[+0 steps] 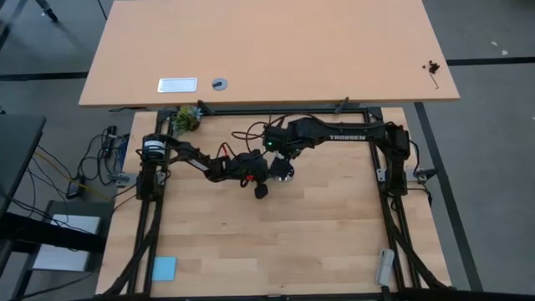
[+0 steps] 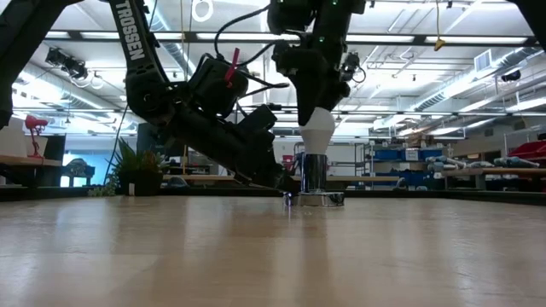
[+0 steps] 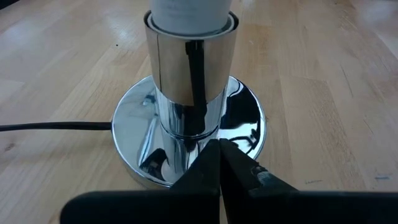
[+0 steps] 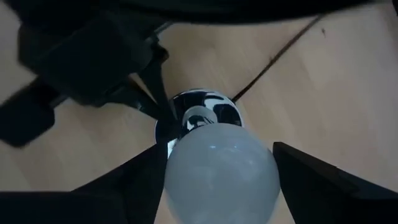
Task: Screw lightbulb
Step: Insert the white lightbulb into the silver lamp, then remove the white lightbulb from the silver lamp
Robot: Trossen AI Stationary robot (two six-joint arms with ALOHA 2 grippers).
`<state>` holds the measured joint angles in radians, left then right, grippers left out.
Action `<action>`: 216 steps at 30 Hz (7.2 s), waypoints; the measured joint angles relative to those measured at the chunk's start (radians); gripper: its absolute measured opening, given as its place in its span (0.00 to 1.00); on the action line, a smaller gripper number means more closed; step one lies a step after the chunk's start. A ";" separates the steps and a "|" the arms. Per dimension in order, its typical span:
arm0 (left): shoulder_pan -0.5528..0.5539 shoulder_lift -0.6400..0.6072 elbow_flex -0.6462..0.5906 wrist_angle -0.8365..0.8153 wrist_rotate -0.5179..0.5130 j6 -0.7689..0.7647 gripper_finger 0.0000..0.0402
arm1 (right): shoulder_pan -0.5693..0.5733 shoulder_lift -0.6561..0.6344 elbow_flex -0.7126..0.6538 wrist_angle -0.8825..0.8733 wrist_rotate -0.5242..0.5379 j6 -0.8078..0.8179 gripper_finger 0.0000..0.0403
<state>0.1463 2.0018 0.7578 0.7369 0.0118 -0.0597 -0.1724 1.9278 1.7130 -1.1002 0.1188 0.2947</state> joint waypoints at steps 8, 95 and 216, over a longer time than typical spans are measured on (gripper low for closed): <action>0.000 0.000 0.000 0.000 0.000 -0.002 0.01 | 0.000 -0.007 0.061 -0.020 -0.008 -0.069 0.77; 0.010 -0.143 -0.010 -0.158 0.133 0.051 0.01 | 0.175 -0.504 -1.288 1.624 0.121 -0.223 0.01; 0.003 -0.177 -0.180 0.117 -0.076 0.002 0.01 | 0.109 -0.702 -0.859 0.955 0.061 -0.126 0.18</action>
<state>0.1493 1.8251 0.5781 0.8543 -0.0643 -0.0578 -0.0631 1.2259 0.8543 -0.1453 0.1795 0.1689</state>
